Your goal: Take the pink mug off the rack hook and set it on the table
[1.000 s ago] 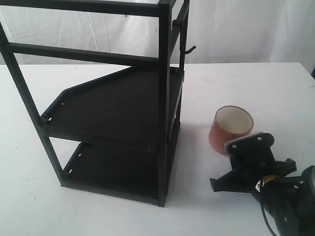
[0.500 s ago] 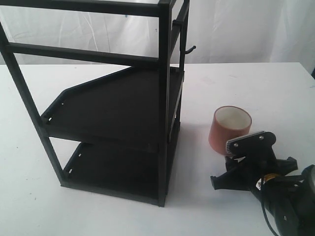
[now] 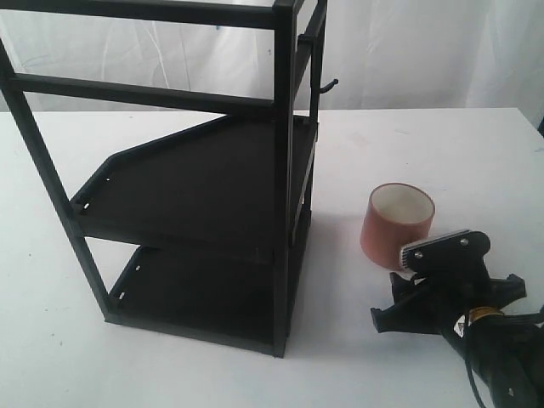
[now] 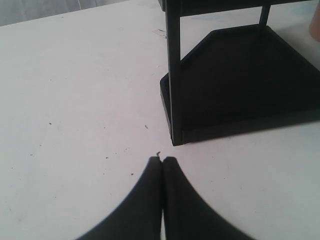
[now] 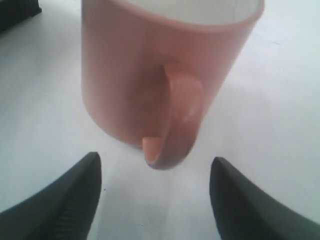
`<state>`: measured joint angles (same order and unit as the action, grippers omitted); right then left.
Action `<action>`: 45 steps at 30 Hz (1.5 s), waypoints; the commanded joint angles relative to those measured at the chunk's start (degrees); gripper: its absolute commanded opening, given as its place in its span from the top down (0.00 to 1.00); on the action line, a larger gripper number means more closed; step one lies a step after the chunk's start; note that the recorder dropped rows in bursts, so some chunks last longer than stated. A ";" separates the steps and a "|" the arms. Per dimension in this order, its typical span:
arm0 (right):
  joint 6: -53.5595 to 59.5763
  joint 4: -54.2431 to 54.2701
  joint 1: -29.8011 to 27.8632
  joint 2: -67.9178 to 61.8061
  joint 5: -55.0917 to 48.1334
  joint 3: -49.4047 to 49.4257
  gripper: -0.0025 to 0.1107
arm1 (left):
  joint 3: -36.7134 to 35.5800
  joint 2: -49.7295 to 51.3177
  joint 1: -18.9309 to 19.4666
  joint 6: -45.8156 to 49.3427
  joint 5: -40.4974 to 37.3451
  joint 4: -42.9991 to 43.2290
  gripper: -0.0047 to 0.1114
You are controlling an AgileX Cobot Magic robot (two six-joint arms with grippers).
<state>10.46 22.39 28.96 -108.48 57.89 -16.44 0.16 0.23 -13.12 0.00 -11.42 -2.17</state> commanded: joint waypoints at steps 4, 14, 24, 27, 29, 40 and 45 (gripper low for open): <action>-3.53 -0.44 -0.32 0.39 12.07 4.67 0.46 | -0.16 -0.23 -0.30 0.00 -0.20 -0.33 0.96; -6.25 -6.99 -0.32 2.18 12.07 8.51 0.46 | -0.16 -0.23 -0.30 0.00 -0.20 -0.33 0.96; -6.25 -2.45 -0.32 10.95 12.07 12.65 0.46 | -0.16 -0.23 -0.30 0.00 -0.20 -0.33 0.96; -6.25 -2.65 -0.32 15.40 12.07 14.21 0.46 | -0.16 -0.23 -0.30 0.00 -0.20 -0.33 0.96; -6.25 -2.65 -0.32 18.61 12.07 14.81 0.46 | -0.16 -0.23 -0.30 0.00 -0.20 -0.33 0.96; -12.24 -12.35 -0.32 41.59 12.07 14.91 0.64 | -0.16 -0.23 -0.30 0.00 -0.20 -0.33 0.96; -24.34 -14.94 -0.32 52.51 12.07 14.91 0.94 | -0.16 -0.23 -0.30 0.00 -0.20 -0.33 0.96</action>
<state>-7.43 9.14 28.96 -61.06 69.15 -1.77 0.16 0.23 -13.23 0.00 -11.42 -2.17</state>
